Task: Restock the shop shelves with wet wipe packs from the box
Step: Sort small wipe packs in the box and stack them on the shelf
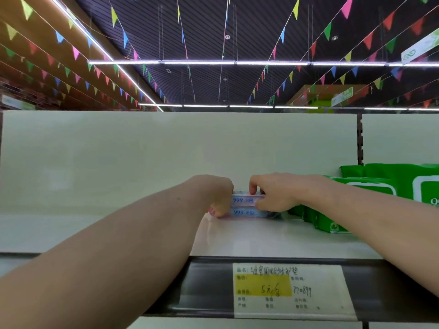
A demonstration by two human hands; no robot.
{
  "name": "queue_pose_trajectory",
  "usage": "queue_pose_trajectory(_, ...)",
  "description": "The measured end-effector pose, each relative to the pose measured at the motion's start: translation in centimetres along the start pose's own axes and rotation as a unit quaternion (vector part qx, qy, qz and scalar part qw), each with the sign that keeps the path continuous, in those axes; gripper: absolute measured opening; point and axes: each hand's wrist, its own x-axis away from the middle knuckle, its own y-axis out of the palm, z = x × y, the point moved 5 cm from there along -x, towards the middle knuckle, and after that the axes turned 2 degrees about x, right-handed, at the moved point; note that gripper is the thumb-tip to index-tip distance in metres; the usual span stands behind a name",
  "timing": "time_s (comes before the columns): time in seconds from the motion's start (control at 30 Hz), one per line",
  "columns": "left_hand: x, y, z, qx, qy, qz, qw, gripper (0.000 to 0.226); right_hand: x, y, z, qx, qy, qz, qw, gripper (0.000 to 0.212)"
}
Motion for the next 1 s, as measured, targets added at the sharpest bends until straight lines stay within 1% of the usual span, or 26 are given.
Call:
queue_pose_trajectory(0.1, 0.0, -0.4, 0.1, 0.017, 0.010, -0.010, 1.000, 0.055, 0.0, 0.1, 0.3, 0.011, 0.005, 0.009, 1.000, 0.032)
queue_pose_trajectory(0.23, -0.1, -0.2, -0.4, 0.070, 0.022, -0.029, 0.997, 0.056, 0.0, 0.2, 0.8, 0.014, 0.015, 0.014, 1.000, 0.035)
queue_pose_trajectory(0.33, 0.0, -0.1, -1.0, 0.111, 0.024, -0.039, 0.993, 0.056, 0.3, -0.2, 0.7, 0.034, 0.008, 0.035, 0.999, 0.025)
queue_pose_trajectory(0.4, -0.1, 0.0, -1.3, 0.132, 0.021, -0.031, 0.991, 0.057, 0.4, -0.6, 0.5, 0.060, 0.001, 0.059, 0.996, 0.020)
queue_pose_trajectory(0.47, -0.3, 0.1, -1.4, 0.136, 0.018, -0.021, 0.990, 0.056, 0.5, -1.0, 0.3, 0.088, -0.006, 0.071, 0.994, 0.019)
queue_pose_trajectory(0.57, -0.7, 0.4, -1.3, 0.128, 0.020, 0.002, 0.992, 0.053, 0.9, -0.9, 0.3, 0.086, -0.004, 0.071, 0.994, 0.020)
queue_pose_trajectory(0.7, -0.5, 0.8, -1.3, 0.128, 0.018, 0.034, 0.991, 0.048, 1.0, -0.1, -0.3, 0.082, -0.005, 0.075, 0.994, 0.024)
queue_pose_trajectory(0.87, -0.1, 1.0, -1.3, 0.131, 0.015, 0.055, 0.990, 0.046, 1.1, 0.2, -1.0, 0.121, -0.008, 0.080, 0.989, 0.033)
queue_pose_trajectory(1.0, 0.2, 0.9, -1.3, 0.141, 0.016, 0.053, 0.988, 0.047, 0.6, 0.1, -1.2, 0.152, -0.007, 0.103, 0.983, 0.026)
